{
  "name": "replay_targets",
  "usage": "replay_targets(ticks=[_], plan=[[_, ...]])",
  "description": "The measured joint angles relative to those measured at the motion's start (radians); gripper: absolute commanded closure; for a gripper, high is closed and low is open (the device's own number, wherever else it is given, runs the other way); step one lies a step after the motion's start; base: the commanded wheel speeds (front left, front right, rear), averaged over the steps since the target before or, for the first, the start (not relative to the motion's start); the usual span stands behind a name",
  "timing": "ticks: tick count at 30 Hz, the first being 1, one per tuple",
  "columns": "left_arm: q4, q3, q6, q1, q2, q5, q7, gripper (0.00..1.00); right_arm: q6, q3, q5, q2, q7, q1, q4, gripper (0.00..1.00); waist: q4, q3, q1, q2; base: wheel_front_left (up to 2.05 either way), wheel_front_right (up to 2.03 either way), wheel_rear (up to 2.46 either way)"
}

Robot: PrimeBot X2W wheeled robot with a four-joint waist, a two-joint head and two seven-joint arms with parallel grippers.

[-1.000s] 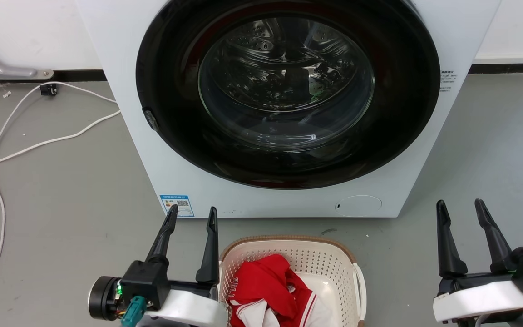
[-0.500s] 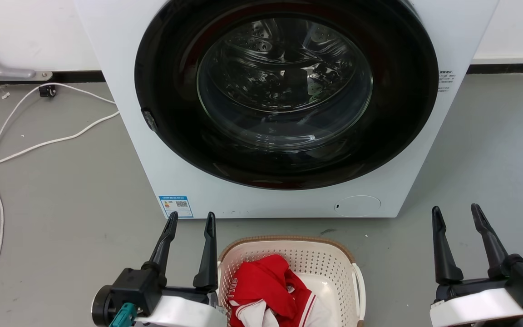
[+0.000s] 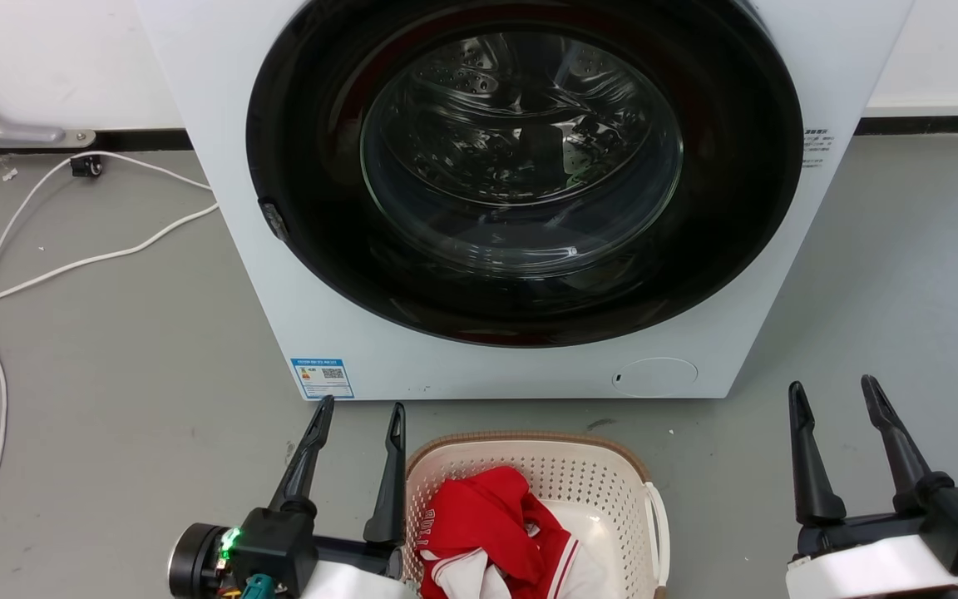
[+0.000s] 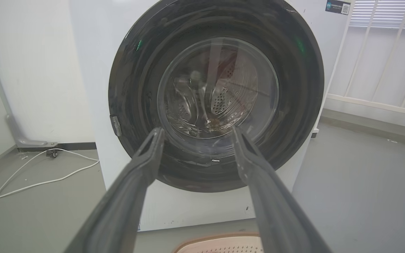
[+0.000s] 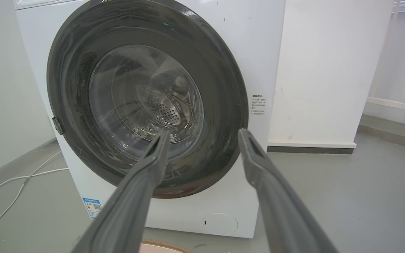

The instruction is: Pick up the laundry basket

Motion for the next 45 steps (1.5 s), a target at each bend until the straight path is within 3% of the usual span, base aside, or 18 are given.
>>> replay_targets(ticks=[11, 36, 45], plan=[[0.017, 0.033, -0.032, 0.017, -0.020, 0.032, -0.013, 0.00, 0.000, -0.004, 0.001, 0.000, -0.013, 0.011, 0.029, 0.00, -0.004, -0.004, 0.0000, 0.0000, 0.00, 0.00, 0.00], [0.052, 0.021, -0.037, 0.017, -0.022, 0.044, -0.016, 0.00, 0.000, 0.005, 0.009, 0.000, -0.014, 0.008, 0.041, 0.00, -0.007, 0.001, 0.0000, 0.0000, 0.00, 0.00, 0.00], [0.080, 0.015, -0.045, -0.006, -0.022, 0.054, -0.016, 0.00, 0.000, 0.009, 0.013, 0.000, -0.016, -0.006, 0.043, 0.00, -0.010, 0.060, 0.0000, 0.0000, 0.00, 0.00, 0.00]])
